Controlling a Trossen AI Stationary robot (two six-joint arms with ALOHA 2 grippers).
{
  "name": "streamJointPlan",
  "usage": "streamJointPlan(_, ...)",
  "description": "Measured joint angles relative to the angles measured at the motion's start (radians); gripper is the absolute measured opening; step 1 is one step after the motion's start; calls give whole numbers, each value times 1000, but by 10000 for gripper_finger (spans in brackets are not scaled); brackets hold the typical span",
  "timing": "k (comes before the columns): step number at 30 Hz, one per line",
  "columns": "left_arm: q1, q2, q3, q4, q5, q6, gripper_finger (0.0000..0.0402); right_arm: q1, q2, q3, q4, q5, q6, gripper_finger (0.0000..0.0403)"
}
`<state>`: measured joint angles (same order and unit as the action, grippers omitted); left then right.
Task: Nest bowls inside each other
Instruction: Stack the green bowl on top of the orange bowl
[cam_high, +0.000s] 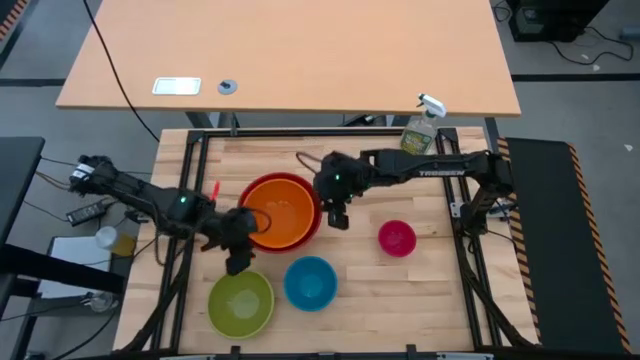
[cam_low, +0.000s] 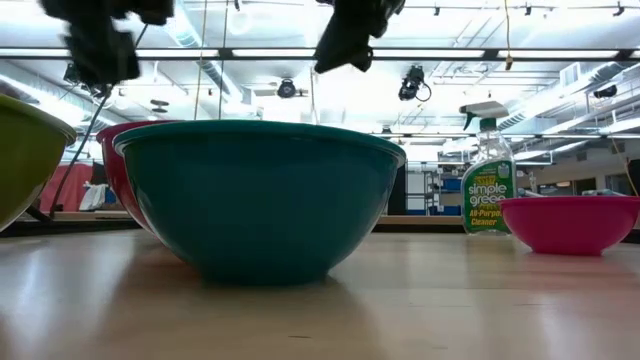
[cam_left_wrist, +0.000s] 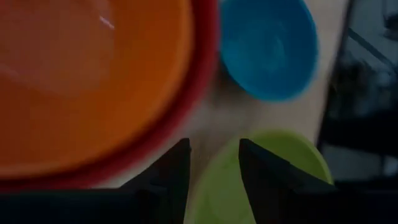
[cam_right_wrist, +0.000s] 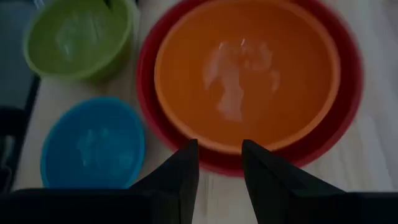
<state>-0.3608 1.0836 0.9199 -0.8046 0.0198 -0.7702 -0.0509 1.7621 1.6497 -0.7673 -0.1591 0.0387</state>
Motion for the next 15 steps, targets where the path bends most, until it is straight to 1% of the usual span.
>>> streamJointPlan(4,-95,-2,0,-9,19,-101,141,62,2,0,-15,66,8,130)
streamJointPlan(6,-136,-2,0,-54,48,-149,141,89,1,0,-17,110,34,130)
streamJointPlan(12,-231,35,1,-240,53,-314,141,145,2,0,15,267,162,130)
streamJointPlan(15,-270,73,-17,-254,48,-369,141,154,2,0,57,287,245,130)
